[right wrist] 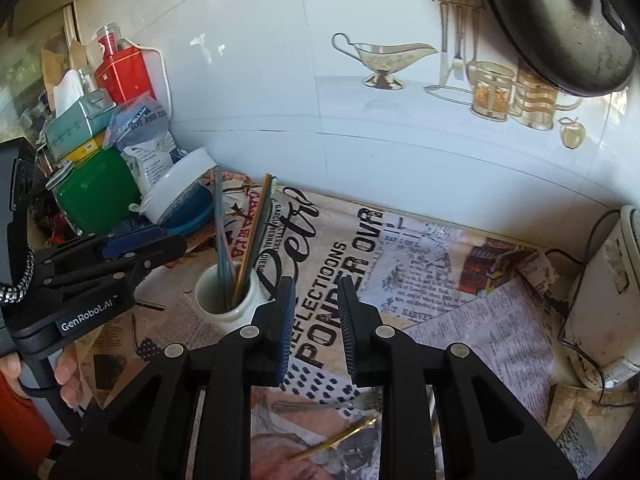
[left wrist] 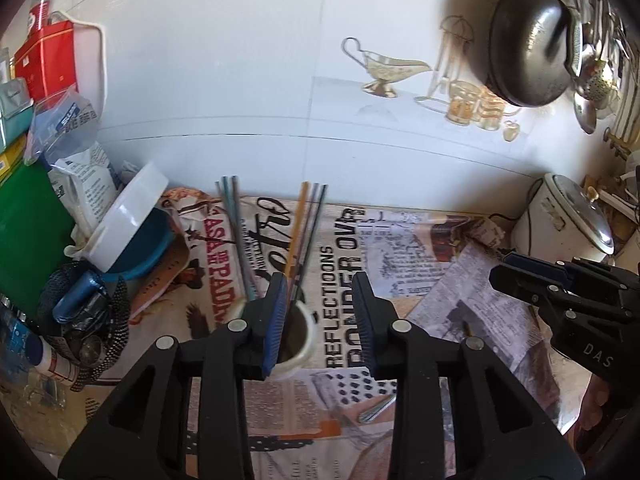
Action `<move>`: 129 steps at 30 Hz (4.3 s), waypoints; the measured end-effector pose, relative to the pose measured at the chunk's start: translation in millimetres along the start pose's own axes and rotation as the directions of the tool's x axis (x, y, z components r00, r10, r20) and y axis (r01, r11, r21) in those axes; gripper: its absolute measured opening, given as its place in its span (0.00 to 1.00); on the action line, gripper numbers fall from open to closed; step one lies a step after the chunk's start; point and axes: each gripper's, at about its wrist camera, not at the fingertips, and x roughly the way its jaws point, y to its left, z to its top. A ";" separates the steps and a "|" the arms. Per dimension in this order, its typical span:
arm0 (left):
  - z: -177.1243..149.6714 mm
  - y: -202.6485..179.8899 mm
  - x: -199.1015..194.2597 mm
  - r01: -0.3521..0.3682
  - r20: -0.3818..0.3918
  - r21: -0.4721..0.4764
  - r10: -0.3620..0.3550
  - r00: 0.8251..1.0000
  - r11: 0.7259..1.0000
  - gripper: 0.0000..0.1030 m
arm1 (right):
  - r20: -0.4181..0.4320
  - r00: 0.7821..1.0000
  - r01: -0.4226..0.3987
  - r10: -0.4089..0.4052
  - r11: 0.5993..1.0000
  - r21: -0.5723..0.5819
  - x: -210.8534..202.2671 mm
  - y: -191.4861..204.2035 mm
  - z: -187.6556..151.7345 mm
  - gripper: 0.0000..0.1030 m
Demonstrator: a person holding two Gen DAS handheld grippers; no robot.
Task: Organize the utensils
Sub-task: 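Move both open tools back over the remaining utensils, then close the right tool on a gold chopstick while the left tool closes on a silver fork, then lift the gold chopstick and silver fork upright and carry them over the white cup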
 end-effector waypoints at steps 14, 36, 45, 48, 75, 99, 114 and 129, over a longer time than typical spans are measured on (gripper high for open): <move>-50.5 -83.3 47.4 0.051 -0.160 0.088 -0.037 0.987 0.995 0.44 | -0.139 0.986 0.109 -0.092 0.987 0.120 -6.4 -88.2 -66.4 0.21; -132.1 -134.1 173.3 0.127 -0.484 0.258 0.015 0.875 0.958 0.44 | -0.407 0.913 0.134 -0.008 0.950 0.283 54.8 -150.3 -166.5 0.21; -125.8 -154.6 199.8 0.161 -0.507 0.301 0.015 0.862 0.940 0.47 | -0.412 0.911 0.122 0.007 0.951 0.285 61.1 -158.0 -168.0 0.21; -123.2 -158.3 203.1 0.179 -0.501 0.313 0.003 0.866 0.933 0.48 | -0.407 0.913 0.113 0.009 0.955 0.275 65.1 -156.8 -163.7 0.21; -111.4 -128.5 205.6 0.151 -0.497 0.128 -0.069 0.865 0.980 0.22 | -0.425 0.904 0.087 0.035 0.961 0.263 105.6 -147.8 -147.0 0.07; -80.2 -101.9 88.4 0.111 -0.248 0.109 -0.081 0.965 0.988 0.21 | -0.263 0.964 0.088 -0.030 0.974 0.210 41.7 -122.8 -121.2 0.07; -55.8 -75.5 45.9 0.107 -0.132 0.053 -0.099 0.986 0.993 0.00 | -0.118 0.992 0.058 -0.039 0.985 0.165 1.4 -93.8 -83.5 0.06; -35.9 -41.6 -2.0 0.148 -0.068 -0.012 -0.148 0.987 0.989 0.00 | -0.019 1.000 -0.006 0.008 0.993 0.117 -15.2 -55.4 -50.9 0.06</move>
